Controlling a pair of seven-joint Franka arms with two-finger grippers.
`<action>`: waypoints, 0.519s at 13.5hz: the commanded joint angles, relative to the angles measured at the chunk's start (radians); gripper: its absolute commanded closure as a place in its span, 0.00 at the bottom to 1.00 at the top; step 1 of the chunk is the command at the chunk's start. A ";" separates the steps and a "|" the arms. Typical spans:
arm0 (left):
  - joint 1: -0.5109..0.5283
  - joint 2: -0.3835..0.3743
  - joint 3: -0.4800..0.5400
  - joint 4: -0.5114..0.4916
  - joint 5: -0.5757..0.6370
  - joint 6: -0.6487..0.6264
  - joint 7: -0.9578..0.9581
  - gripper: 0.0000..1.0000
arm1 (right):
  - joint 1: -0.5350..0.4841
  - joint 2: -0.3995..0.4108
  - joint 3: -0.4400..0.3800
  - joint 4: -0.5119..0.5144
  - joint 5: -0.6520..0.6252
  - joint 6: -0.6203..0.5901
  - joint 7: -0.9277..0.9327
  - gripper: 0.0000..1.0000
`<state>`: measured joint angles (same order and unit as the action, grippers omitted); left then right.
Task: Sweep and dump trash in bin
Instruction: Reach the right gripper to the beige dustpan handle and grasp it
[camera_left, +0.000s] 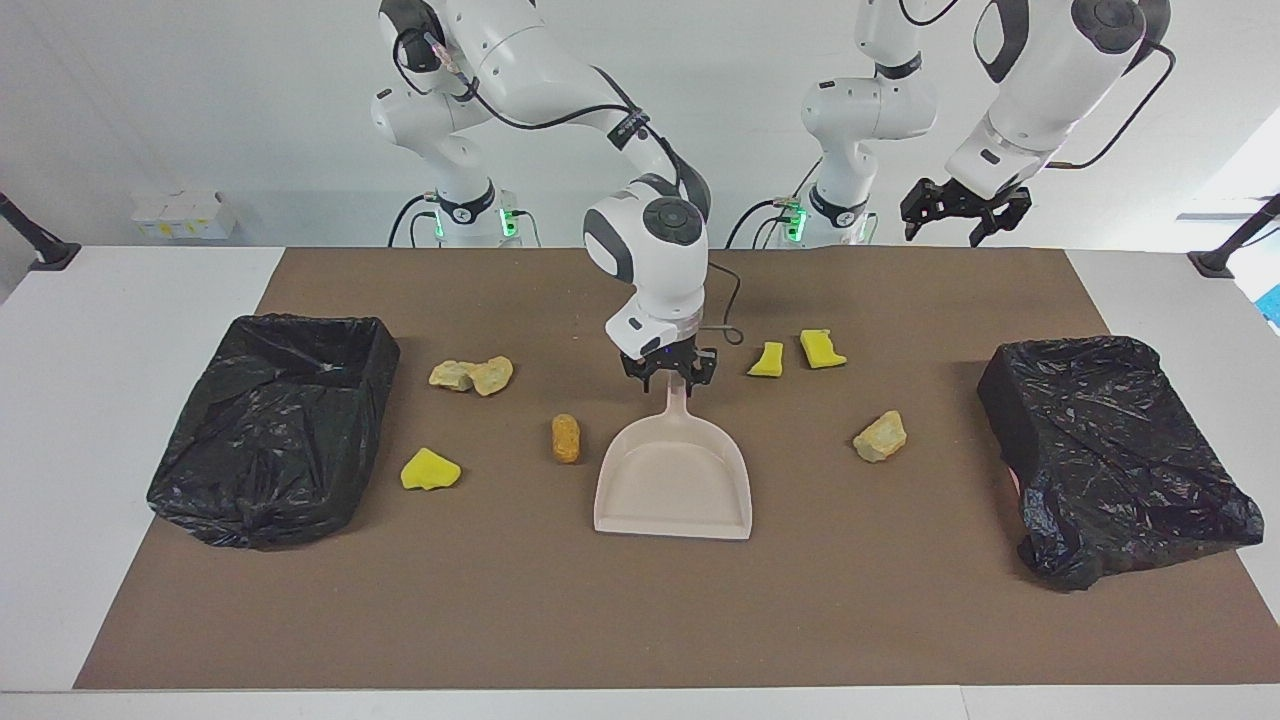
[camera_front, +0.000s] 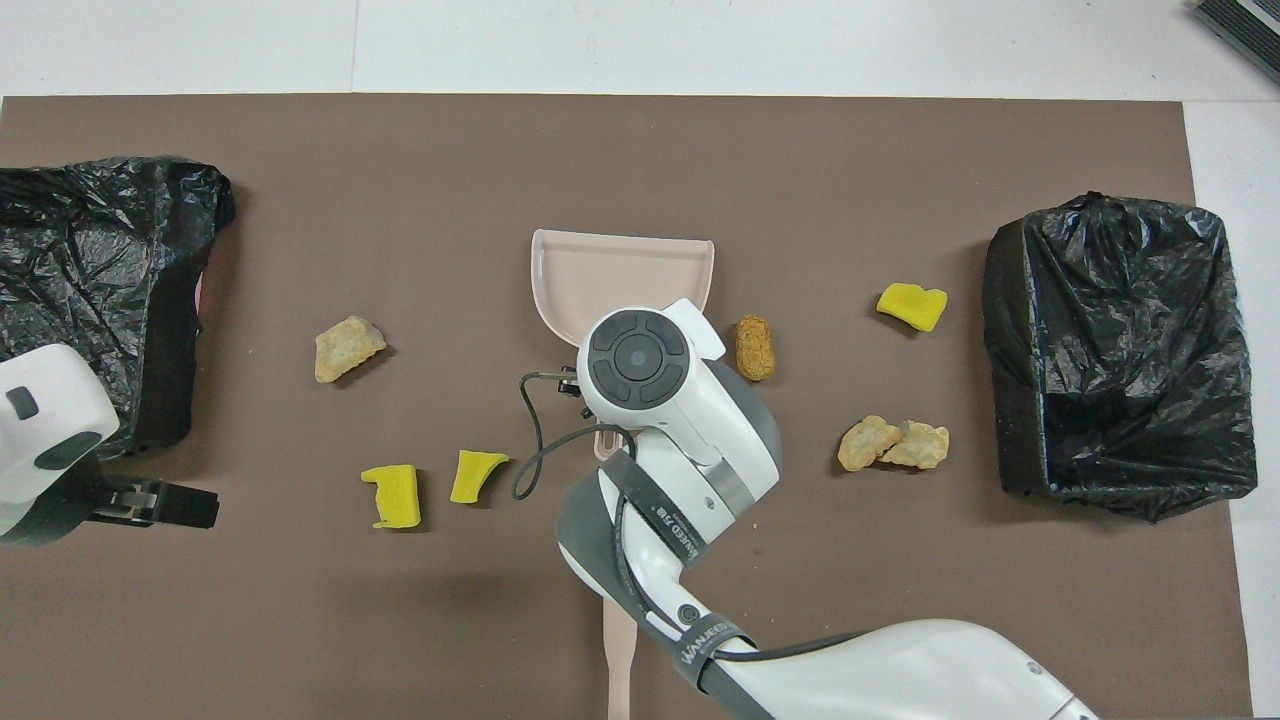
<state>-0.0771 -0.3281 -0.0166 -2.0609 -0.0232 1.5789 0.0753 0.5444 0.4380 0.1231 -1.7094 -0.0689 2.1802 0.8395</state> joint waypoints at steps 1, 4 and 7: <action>-0.036 -0.043 0.012 -0.048 0.003 0.020 -0.014 0.00 | 0.002 -0.038 0.000 -0.041 -0.020 0.006 0.007 0.48; -0.052 -0.045 0.012 -0.045 0.003 0.021 -0.014 0.00 | 0.003 -0.036 0.000 -0.027 -0.022 -0.008 -0.020 0.85; -0.058 -0.045 0.010 -0.047 0.003 0.016 -0.015 0.33 | -0.001 -0.057 0.000 -0.015 -0.015 -0.016 -0.039 1.00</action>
<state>-0.1143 -0.3425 -0.0170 -2.0739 -0.0235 1.5788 0.0736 0.5488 0.4176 0.1224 -1.7153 -0.0736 2.1780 0.8307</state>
